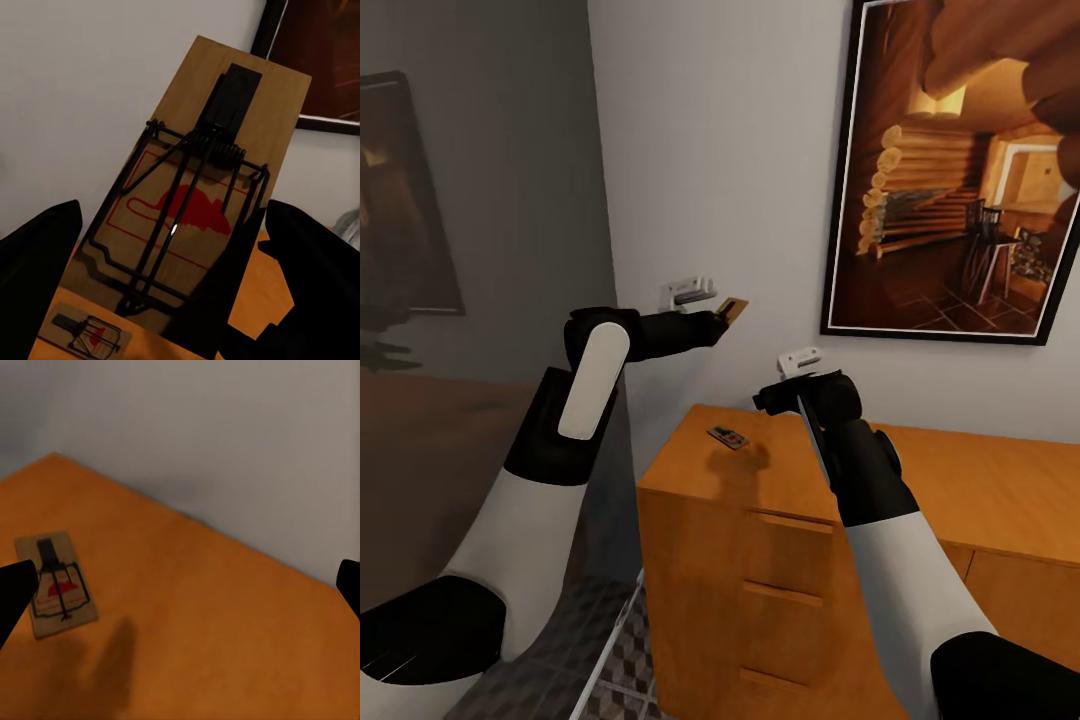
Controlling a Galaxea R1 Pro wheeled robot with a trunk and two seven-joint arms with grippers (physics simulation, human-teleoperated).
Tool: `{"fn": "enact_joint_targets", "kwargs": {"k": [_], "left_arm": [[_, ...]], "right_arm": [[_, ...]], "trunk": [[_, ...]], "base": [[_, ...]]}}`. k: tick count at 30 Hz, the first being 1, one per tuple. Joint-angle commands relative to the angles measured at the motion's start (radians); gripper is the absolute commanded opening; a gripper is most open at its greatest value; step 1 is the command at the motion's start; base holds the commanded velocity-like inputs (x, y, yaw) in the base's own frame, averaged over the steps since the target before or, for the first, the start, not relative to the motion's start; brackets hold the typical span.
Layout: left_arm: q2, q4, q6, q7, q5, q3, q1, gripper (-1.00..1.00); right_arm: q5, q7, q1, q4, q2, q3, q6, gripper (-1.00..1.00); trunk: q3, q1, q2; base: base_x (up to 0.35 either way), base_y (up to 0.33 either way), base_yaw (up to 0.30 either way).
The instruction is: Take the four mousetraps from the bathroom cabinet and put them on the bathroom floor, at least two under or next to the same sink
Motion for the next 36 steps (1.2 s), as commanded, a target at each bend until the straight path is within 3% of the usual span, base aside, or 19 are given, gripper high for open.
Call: {"fn": "enact_joint_targets", "kwargs": {"k": [1, 6, 11, 12, 16, 25, 36], "left_arm": [[0.000, -0.001, 0.002, 0.011, 0.010, -0.001, -0.001, -1.00], [-0.001, -0.001, 0.002, 0.012, 0.010, -0.002, -0.001, -1.00], [-0.002, -0.001, 0.002, 0.012, 0.011, -0.003, -0.001, -1.00], [-0.002, -0.002, 0.003, 0.012, 0.011, -0.003, -0.001, -1.00], [-0.001, -0.002, 0.003, 0.012, 0.011, -0.003, -0.001, -1.00], [-0.002, -0.002, 0.004, 0.011, 0.012, -0.005, -0.001, -1.00], [-0.002, -0.001, 0.003, 0.014, 0.011, -0.006, 0.000, -1.00]], "right_arm": [[0.008, 0.009, -0.004, 0.009, 0.000, -0.001, 0.004, 1.00], [-0.026, 0.021, -0.045, 0.087, 0.000, -0.003, 0.004, 1.00], [-0.123, 0.041, -0.128, 0.203, -0.001, -0.011, 0.004, 1.00], [-0.160, 0.044, -0.154, 0.243, -0.001, -0.012, 0.004, 1.00], [-0.225, 0.047, -0.209, 0.337, 0.001, -0.012, 0.004, 1.00], [-0.257, 0.045, -0.314, 0.513, 0.008, -0.009, 0.004, 1.00], [-0.252, 0.039, -0.420, 0.783, 0.008, -0.006, 0.004, 1.00]], "trunk": [[-0.001, 0.000, -0.001], [-0.001, 0.000, -0.001], [-0.001, 0.000, -0.001], [-0.001, 0.000, -0.001], [-0.001, 0.000, -0.001], [-0.001, 0.000, -0.001], [-0.001, 0.000, -0.001]], "base": [[0.003, -0.003, 0.000], [0.001, -0.001, 0.000], [0.000, 0.000, 0.000], [0.000, 0.000, 0.000], [0.000, 0.000, 0.000], [0.000, 0.000, 0.000], [0.000, 0.000, 0.000]]}}
